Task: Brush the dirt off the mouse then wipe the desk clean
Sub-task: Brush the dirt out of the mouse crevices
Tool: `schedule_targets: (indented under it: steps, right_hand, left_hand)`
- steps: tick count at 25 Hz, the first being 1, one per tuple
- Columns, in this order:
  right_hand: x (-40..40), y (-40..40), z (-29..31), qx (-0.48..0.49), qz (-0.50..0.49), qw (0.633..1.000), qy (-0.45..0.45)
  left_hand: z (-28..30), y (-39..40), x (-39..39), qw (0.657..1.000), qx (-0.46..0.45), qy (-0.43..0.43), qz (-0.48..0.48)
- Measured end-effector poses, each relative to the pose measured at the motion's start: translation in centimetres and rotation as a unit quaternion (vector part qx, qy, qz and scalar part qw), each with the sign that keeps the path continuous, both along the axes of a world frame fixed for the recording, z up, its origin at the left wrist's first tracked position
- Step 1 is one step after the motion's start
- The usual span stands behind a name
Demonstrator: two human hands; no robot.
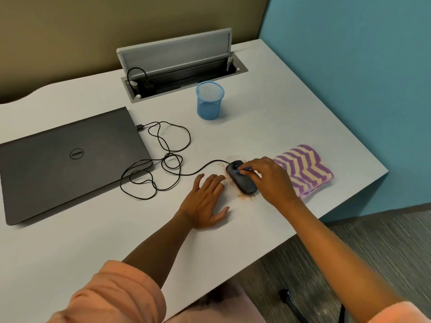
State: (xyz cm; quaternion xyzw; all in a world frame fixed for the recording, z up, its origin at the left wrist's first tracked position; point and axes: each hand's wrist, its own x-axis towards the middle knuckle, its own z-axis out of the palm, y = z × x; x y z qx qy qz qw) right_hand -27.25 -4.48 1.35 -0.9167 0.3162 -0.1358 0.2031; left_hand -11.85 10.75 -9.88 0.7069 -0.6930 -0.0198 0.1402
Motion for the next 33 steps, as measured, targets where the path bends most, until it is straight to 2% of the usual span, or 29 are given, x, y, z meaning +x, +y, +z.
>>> schedule_targets:
  steps: [5, 8, 11, 14, 18, 21, 24, 27, 29, 33]
  right_hand:
    - [-3.5, 0.2, -0.2, 0.015, 0.053, 0.998, 0.019]
    - [-2.7, -0.5, -0.1, 0.015, 0.031, 0.999, -0.017]
    - [-2.0, -0.7, -0.4, 0.013, 0.014, 1.000, -0.002]
    - [-2.9, 0.2, -0.6, 0.014, 0.048, 0.998, 0.023]
    - [-1.1, -0.5, 0.2, -0.012, 0.092, 0.996, 0.005]
    - [1.2, -1.3, 0.3, -0.028, 0.100, 0.993, 0.050]
    - [0.0, -1.3, 0.4, -0.025, 0.127, 0.986, 0.101]
    - [-2.9, -1.4, 1.2, 0.033, 0.144, 0.982, 0.115]
    - [-3.0, -1.9, 1.6, 0.091, 0.122, 0.983, 0.106]
    - [1.0, -3.8, 1.0, 0.198, 0.000, 0.979, -0.042]
  left_hand:
    - [0.1, 0.1, 0.0, 1.000, 0.016, 0.005, 0.007]
    - [0.2, 0.1, 0.0, 1.000, 0.019, 0.004, 0.005]
    - [0.2, 0.1, -0.1, 1.000, 0.019, 0.005, 0.002]
    - [0.3, 0.1, -0.1, 1.000, 0.017, 0.009, 0.007]
    - [0.2, 0.1, -0.1, 1.000, 0.010, 0.009, 0.002]
    - [0.3, 0.1, -0.1, 1.000, 0.008, 0.011, 0.004]
    - [0.2, 0.1, -0.1, 1.000, 0.007, 0.009, 0.010]
    - [0.2, 0.1, 0.0, 1.000, 0.014, 0.014, 0.016]
    - [0.3, 0.1, -0.1, 1.000, 0.023, 0.011, 0.009]
    - [0.4, -0.2, 0.0, 0.997, 0.027, 0.000, -0.077]
